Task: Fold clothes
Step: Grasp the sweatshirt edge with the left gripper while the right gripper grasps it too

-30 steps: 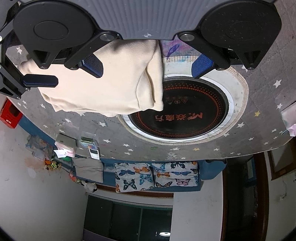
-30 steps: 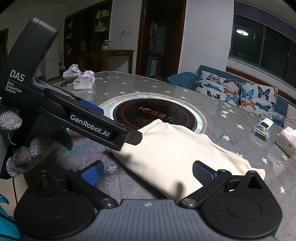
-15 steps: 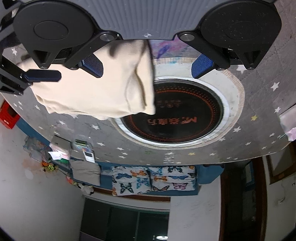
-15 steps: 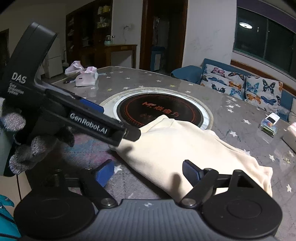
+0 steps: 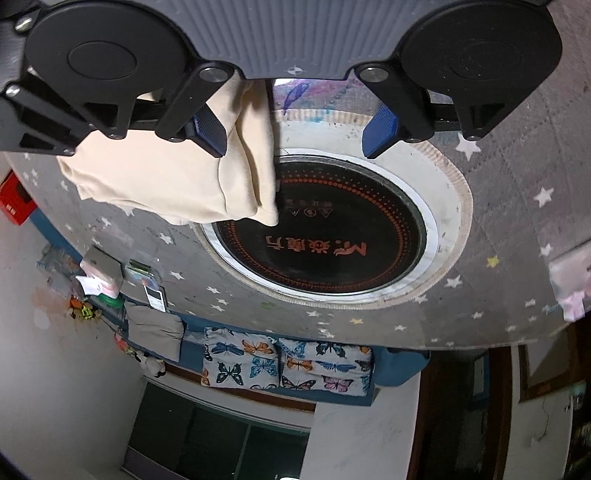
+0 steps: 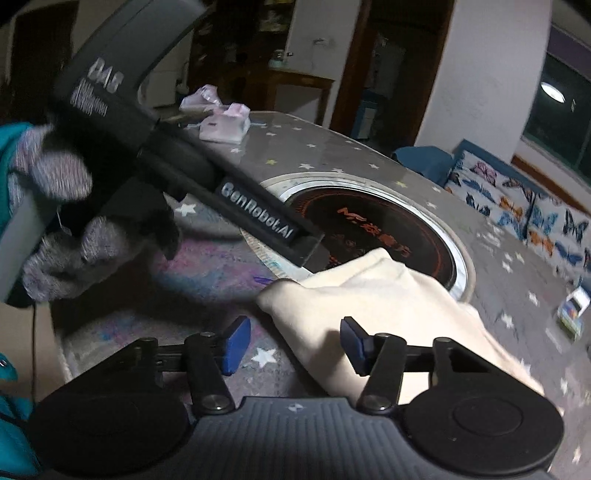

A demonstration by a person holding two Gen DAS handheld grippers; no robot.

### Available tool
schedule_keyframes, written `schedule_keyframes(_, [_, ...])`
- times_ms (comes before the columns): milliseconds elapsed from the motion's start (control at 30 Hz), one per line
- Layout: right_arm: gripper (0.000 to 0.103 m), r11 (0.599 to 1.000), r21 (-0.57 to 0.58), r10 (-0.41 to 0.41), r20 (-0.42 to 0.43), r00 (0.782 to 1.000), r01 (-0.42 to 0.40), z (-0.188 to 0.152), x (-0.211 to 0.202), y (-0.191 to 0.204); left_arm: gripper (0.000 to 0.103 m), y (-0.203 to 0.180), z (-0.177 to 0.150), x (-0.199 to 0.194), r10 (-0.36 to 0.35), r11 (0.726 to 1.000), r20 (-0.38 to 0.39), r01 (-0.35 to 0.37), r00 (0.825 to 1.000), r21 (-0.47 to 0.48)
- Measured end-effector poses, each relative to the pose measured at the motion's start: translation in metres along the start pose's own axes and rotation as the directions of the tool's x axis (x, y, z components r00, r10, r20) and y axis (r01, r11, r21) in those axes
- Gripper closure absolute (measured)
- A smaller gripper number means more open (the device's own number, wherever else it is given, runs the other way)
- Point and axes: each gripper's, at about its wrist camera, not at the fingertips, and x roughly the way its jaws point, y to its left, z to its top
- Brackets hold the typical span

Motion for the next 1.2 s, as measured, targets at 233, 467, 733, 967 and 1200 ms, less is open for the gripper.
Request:
schedule_keyframes(233, [0.068,0.998,-0.064,-0.027,-0.019,0.999,0.025,0.004,0.015,0.01,0.018,0.006,0.006,0.005,-0.067,0.993,-0.031,0.064,0.997,-0.098])
schedule_keyframes(467, [0.095,0.999,0.043,-0.02,0.011,1.0,0.019,0.006,0.011,-0.009,0.016,0.009,0.01,0.018,-0.115,0.971,-0.073,0.097,0.991,-0.217])
schedule_keyframes(733, [0.098,0.978,0.205,0.017,0.107,0.994,-0.038,0.005,-0.013,-0.041,0.017,0.012,0.019,0.036,-0.197,0.913,-0.115,0.139,0.974,-0.385])
schedule_keyframes(967, [0.098,0.968,0.237,0.044,0.153,0.987,-0.079,-0.001,-0.029,-0.047,0.032,0.011,0.018,0.052,-0.278,0.852,-0.121,0.186,0.953,-0.489])
schedule_keyframes(1200, [0.097,0.963,0.25,0.069,0.145,0.987,-0.104,-0.007,-0.03,-0.043,0.085,0.018,0.008,0.061,-0.318,0.809,-0.12,0.204,0.94,-0.551])
